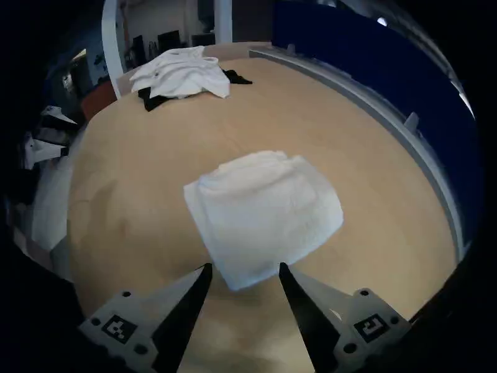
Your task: Fold towel
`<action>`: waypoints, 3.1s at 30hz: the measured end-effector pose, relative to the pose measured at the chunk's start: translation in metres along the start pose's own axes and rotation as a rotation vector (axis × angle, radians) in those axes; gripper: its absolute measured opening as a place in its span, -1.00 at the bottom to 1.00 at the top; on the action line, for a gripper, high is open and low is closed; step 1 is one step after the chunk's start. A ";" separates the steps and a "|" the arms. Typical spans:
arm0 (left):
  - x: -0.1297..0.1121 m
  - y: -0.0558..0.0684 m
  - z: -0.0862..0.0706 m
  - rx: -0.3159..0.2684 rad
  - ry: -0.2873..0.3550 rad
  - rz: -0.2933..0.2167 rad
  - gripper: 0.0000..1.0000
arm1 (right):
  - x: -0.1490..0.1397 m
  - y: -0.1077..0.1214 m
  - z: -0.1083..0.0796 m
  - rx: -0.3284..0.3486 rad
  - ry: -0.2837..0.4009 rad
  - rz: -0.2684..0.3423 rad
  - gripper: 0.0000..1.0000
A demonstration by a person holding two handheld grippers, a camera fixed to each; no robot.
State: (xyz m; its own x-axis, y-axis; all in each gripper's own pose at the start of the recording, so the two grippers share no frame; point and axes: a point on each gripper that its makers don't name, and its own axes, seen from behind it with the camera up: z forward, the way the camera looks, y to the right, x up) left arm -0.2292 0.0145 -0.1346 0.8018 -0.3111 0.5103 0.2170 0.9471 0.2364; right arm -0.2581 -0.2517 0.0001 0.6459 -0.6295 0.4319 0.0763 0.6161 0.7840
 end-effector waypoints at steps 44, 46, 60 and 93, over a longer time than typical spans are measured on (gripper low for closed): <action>0.004 0.004 0.005 -0.011 0.000 0.016 0.87 | -0.008 0.002 0.009 -0.037 0.012 0.065 -0.91; 0.005 0.005 0.005 -0.013 0.001 0.017 0.87 | -0.002 0.004 0.003 -0.041 0.023 0.056 -0.91; 0.030 0.016 0.005 -0.028 0.046 0.033 0.87 | 0.077 0.039 -0.062 -0.108 0.158 -0.039 -0.91; 0.061 0.047 0.003 -0.084 0.092 0.065 0.87 | 0.098 0.128 -0.168 -0.263 0.233 -0.036 -0.92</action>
State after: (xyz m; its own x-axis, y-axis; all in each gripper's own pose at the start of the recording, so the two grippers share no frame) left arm -0.1718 0.0393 -0.0895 0.8625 -0.2442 0.4432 0.2061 0.9694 0.1330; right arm -0.0572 -0.1554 0.0676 0.7928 -0.5470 0.2687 0.2760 0.7153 0.6420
